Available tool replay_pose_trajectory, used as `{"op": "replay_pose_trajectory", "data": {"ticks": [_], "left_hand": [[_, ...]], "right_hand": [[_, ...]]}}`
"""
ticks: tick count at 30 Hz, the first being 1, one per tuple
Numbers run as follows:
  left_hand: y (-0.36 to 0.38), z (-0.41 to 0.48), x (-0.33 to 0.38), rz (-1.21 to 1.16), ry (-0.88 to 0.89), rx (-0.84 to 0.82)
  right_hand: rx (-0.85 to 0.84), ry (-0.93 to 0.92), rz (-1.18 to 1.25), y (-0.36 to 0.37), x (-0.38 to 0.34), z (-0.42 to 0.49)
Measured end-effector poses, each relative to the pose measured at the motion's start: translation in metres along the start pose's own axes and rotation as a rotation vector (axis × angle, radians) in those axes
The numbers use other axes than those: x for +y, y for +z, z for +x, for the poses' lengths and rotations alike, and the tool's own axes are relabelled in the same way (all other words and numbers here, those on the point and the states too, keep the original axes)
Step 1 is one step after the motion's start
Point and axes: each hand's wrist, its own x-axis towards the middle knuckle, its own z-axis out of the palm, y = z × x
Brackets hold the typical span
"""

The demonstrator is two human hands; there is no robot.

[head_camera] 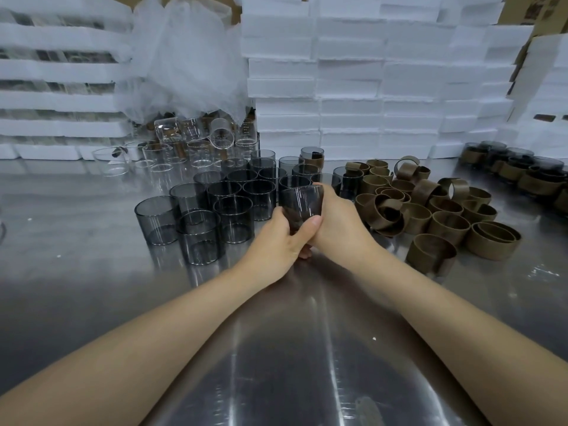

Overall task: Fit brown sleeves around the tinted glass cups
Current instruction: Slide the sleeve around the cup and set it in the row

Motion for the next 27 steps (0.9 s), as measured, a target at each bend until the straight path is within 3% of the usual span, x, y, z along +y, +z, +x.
{"op": "replay_pose_trajectory", "data": {"ticks": [7, 10, 13, 18, 21, 24, 27], "left_hand": [[0.000, 0.002, -0.004, 0.035, -0.023, 0.028], [0.000, 0.002, -0.004, -0.012, -0.027, 0.063], [-0.003, 0.003, 0.001, -0.121, 0.016, 0.091], [-0.006, 0.002, 0.004, -0.372, -0.050, 0.098], [-0.008, 0.002, 0.004, -0.468, -0.117, 0.068], [-0.013, 0.002, 0.007, -0.721, -0.146, 0.008], [-0.013, 0.004, 0.007, -0.817, -0.138, 0.007]], "right_hand": [[-0.075, 0.041, -0.336, -0.004, 0.004, 0.005], [-0.065, 0.097, -0.367, -0.004, 0.009, 0.001], [-0.034, 0.117, -0.299, 0.002, 0.010, -0.004], [0.081, -0.067, -0.076, 0.003, 0.010, -0.003], [0.004, -0.187, 0.127, -0.001, 0.010, -0.004], [-0.100, -0.207, 0.238, -0.002, 0.010, -0.004], [-0.147, -0.243, 0.335, -0.001, 0.009, -0.006]]}}
